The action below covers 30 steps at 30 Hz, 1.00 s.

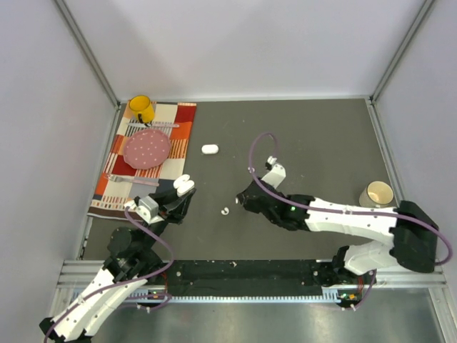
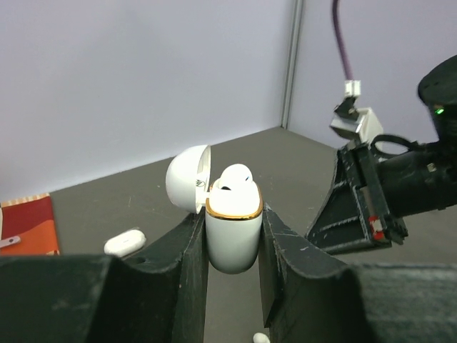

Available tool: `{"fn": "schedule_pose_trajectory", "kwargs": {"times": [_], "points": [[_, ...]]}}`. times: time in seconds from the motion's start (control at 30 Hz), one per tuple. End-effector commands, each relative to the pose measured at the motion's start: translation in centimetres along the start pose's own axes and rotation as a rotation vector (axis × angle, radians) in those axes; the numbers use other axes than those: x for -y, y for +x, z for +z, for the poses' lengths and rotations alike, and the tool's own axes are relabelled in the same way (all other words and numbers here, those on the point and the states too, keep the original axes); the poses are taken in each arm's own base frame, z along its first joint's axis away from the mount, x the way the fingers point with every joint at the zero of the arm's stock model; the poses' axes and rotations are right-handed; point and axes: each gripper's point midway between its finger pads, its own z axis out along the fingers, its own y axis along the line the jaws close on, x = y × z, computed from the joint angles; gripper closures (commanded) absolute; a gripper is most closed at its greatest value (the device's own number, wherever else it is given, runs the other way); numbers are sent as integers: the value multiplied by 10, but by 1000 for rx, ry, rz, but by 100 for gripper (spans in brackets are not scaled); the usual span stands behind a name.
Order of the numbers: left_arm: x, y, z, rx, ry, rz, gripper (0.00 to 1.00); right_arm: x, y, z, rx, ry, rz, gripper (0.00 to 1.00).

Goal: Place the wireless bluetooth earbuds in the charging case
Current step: Pick up the earbud from the center of the board, then place the earbud in the charging case.

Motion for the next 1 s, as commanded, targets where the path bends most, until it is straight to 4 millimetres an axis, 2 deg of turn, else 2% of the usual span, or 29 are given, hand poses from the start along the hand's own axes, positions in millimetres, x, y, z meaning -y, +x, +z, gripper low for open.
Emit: {"fn": "schedule_pose_trajectory", "kwargs": {"times": [0.0, 0.1, 0.17, 0.2, 0.23, 0.3, 0.43, 0.63, 0.8, 0.97], "points": [[6, -56, -8, 230, 30, -48, 100, -29, -66, -27, 272, -156, 55, 100], [10, -49, 0, 200, 49, -50, 100, -44, -95, -52, 382, -256, 37, 100], [17, -56, 1, 234, 88, -52, 100, -50, -108, -65, 431, -309, 41, 100], [17, -47, 6, 205, 88, -53, 100, -57, -116, -73, 460, -344, 24, 100], [18, -53, 7, 233, 90, -56, 100, -63, -118, -78, 465, -374, 15, 100], [20, -48, 10, 225, 104, -59, 100, -74, -127, -91, 496, -434, -9, 100], [26, -47, 15, 235, 136, -64, 100, -95, -133, -113, 515, -566, -45, 100], [37, -42, 25, 228, 195, -71, 100, -111, -144, -143, 600, -705, -120, 100], [40, -42, 34, 227, 208, -64, 100, -127, -142, -162, 634, -818, -217, 100], [43, -41, 40, 219, 223, -59, 100, -141, -137, -176, 638, -929, -230, 100]]}}
